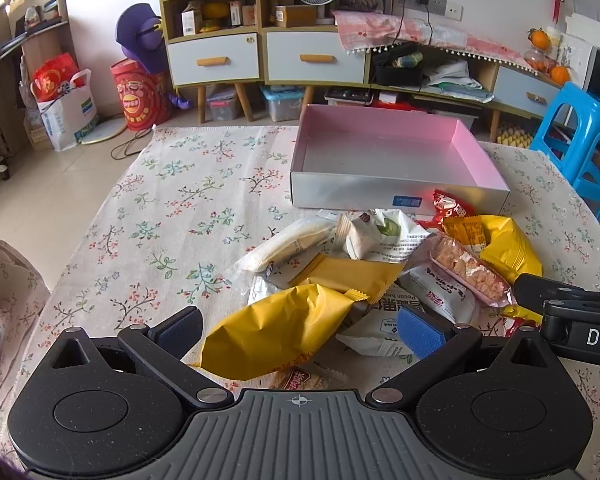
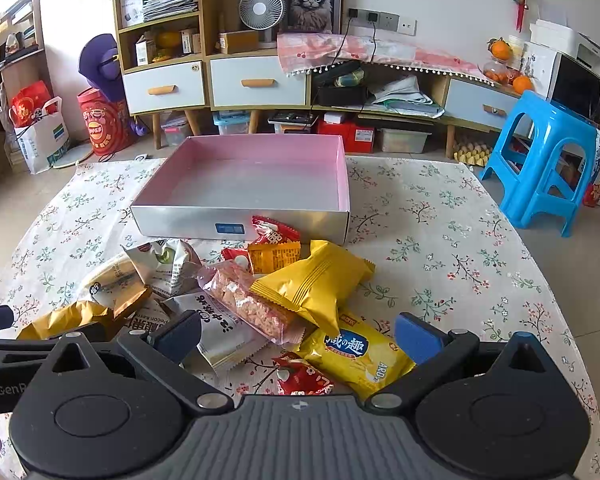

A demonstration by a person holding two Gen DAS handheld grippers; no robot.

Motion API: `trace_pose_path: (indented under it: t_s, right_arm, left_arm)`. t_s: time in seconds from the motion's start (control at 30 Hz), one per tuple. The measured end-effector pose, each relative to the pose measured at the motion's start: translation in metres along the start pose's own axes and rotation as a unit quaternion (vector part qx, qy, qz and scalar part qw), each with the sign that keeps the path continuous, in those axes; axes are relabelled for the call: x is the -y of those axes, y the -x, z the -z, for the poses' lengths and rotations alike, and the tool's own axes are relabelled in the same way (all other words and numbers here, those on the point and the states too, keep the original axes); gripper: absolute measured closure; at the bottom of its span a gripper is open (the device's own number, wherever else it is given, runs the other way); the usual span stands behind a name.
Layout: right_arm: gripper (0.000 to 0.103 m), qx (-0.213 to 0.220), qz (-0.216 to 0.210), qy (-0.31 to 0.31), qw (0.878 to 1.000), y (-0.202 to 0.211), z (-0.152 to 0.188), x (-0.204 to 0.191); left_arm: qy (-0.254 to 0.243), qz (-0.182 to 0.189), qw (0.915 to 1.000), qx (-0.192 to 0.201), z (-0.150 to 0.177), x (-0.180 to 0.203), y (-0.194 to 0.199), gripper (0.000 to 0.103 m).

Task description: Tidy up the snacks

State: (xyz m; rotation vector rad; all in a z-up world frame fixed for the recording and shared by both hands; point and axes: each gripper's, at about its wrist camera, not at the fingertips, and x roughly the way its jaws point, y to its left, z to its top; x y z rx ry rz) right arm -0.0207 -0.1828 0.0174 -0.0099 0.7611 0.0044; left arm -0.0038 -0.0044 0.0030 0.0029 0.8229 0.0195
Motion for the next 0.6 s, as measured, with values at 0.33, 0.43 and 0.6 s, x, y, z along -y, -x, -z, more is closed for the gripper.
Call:
trace_pose_path:
  t_s: [0.33, 0.43, 0.6]
  right_arm:
    - [0.010, -0.001, 0.002, 0.000, 1.000, -0.0003, 0.0000, -0.0001]
    - [0.010, -0.001, 0.002, 0.000, 1.000, -0.0004, 0.0003, 0.0000]
    - [0.010, -0.001, 0.002, 0.000, 1.000, -0.0004, 0.0002, 0.0000]
  left_arm:
    - [0.001, 0.000, 1.0000, -0.001, 0.0003, -0.0002, -0.0002, 0.000]
    - [0.002, 0.001, 1.0000, -0.002, 0.0013, -0.0005, -0.0007, 0.000]
    - [0.002, 0.001, 1.0000, -0.004, 0.0025, -0.0008, -0.0016, 0.000]
